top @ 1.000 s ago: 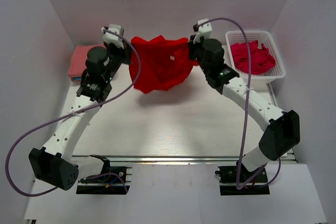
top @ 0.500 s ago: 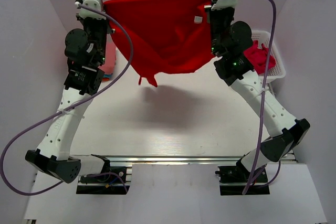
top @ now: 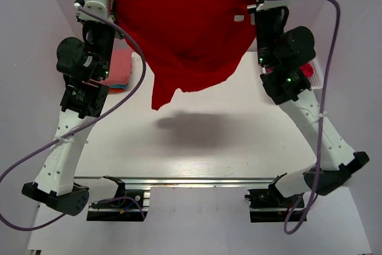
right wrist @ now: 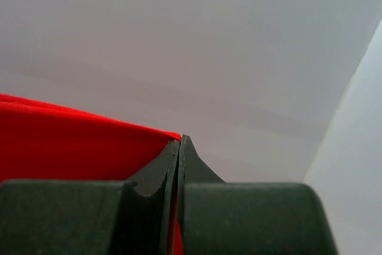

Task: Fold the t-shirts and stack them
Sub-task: Flatten out the tshirt

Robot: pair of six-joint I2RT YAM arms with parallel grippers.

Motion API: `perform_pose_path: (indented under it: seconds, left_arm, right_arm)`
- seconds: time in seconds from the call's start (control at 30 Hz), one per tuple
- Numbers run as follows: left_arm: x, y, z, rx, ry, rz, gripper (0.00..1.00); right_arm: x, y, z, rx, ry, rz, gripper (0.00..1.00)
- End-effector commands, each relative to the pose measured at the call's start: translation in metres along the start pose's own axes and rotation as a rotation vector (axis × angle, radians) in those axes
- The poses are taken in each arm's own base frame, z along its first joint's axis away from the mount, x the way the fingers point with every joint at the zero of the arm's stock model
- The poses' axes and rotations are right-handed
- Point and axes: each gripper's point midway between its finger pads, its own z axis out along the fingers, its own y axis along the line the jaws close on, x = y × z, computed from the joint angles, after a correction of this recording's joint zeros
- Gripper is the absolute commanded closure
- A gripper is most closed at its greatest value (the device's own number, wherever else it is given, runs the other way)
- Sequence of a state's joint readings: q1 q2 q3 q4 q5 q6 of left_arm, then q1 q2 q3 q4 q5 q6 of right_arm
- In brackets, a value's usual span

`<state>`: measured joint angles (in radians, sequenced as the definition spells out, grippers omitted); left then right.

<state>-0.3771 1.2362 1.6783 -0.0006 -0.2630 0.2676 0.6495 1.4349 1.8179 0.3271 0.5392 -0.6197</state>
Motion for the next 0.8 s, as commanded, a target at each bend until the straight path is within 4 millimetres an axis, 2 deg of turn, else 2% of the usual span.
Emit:
perform_pose_path:
  seconds: [0.0,0.03,0.13,0.27,0.3,0.4,0.43,0.47,0.53,0.57,0.67,0.7,0.77]
  left_arm:
    - [-0.061,0.055,-0.028,-0.168,-0.096,-0.013,1.00]
    - [-0.066,0.055,-0.030,-0.155,-0.109,-0.014,1.00]
    - [-0.064,0.052,-0.030,-0.140,-0.104,-0.023,1.00]
    - [-0.038,0.050,-0.023,-0.173,-0.068,-0.026,1.00]
    - [-0.022,0.046,-0.016,-0.175,-0.034,-0.017,1.00]
    - [-0.014,0.048,-0.013,-0.197,-0.012,-0.004,1.00]
    - [-0.002,0.047,-0.011,-0.205,0.013,0.003,1.00]
    - [0.002,0.045,-0.009,-0.205,0.012,0.003,1.00]
    - [0.002,0.045,-0.009,-0.205,0.012,0.003,1.00]
    - [-0.001,0.047,-0.013,-0.205,0.012,0.003,1.00]
    - [-0.006,0.044,-0.015,-0.181,0.002,0.002,1.00]
    - [-0.016,0.049,-0.023,-0.185,-0.015,-0.003,1.00]
    - [-0.025,0.046,-0.031,-0.149,-0.025,-0.002,1.00]
  right_arm:
    - [-0.066,-0.104,-0.030,0.234,-0.093,0.095,1.00]
    - [-0.067,-0.100,-0.030,0.206,-0.099,0.108,1.00]
    - [-0.058,-0.086,-0.029,0.153,-0.088,0.102,1.00]
    - [-0.029,-0.067,-0.022,0.148,-0.039,0.099,1.00]
    - [-0.023,-0.064,-0.020,0.155,-0.030,0.099,1.00]
    - [-0.005,-0.058,-0.016,0.196,-0.010,0.093,1.00]
    - [0.010,-0.054,-0.016,0.212,0.024,0.083,1.00]
    - [0.014,-0.057,-0.017,0.247,0.023,0.094,1.00]
    - [0.027,-0.051,-0.021,0.242,0.043,0.082,1.00]
    - [0.027,-0.051,-0.022,0.239,0.041,0.095,1.00]
    - [0.022,-0.056,-0.027,0.235,0.046,0.126,1.00]
    - [0.016,-0.061,-0.032,0.236,0.043,0.139,1.00]
    - [0.011,-0.062,-0.036,0.215,0.033,0.158,1.00]
